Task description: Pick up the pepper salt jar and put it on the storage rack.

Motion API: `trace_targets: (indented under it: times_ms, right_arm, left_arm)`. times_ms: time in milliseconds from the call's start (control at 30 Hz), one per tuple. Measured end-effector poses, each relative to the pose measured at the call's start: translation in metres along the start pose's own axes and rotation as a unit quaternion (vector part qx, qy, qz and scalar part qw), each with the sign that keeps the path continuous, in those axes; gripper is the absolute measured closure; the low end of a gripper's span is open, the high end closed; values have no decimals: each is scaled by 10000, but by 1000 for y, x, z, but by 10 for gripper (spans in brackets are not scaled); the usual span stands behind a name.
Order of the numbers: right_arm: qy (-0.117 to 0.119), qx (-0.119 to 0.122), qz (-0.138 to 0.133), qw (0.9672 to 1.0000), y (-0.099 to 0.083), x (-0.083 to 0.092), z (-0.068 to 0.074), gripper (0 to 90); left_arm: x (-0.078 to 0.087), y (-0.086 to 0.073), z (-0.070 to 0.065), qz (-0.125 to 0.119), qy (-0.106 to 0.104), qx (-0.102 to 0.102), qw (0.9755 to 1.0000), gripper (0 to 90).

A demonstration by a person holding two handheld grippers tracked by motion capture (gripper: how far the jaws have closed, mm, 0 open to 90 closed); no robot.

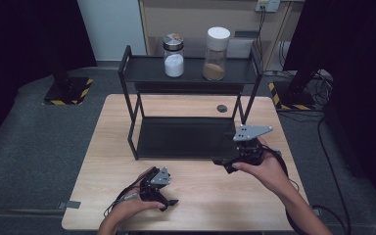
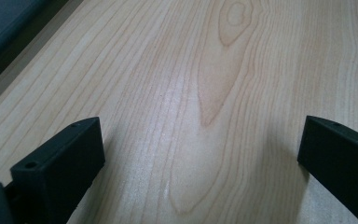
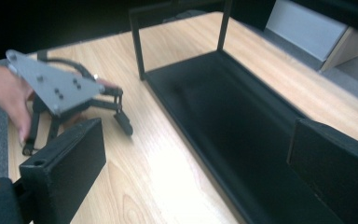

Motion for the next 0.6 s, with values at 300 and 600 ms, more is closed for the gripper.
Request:
trace_targets:
  times_ms: [300, 600]
  right_arm:
    - [94, -36, 102, 9999, -24, -10, 6, 53]
    - [116, -54, 251, 9996, -48, -18, 11, 54]
  left_arm:
    - [0, 0, 0, 0, 0, 0, 10000, 0]
    - [0, 0, 0, -1, 0, 0, 10000, 0]
Point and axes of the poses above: each handheld gripper's, and its own axes: x roughly backward along the jaws, y roughly out of its top, z roughly to its left, the point moved 7 cm from there along -x, roughly forward along the jaws, and after that the axes turned 8 degrees about -y, right-handed, at the moved point
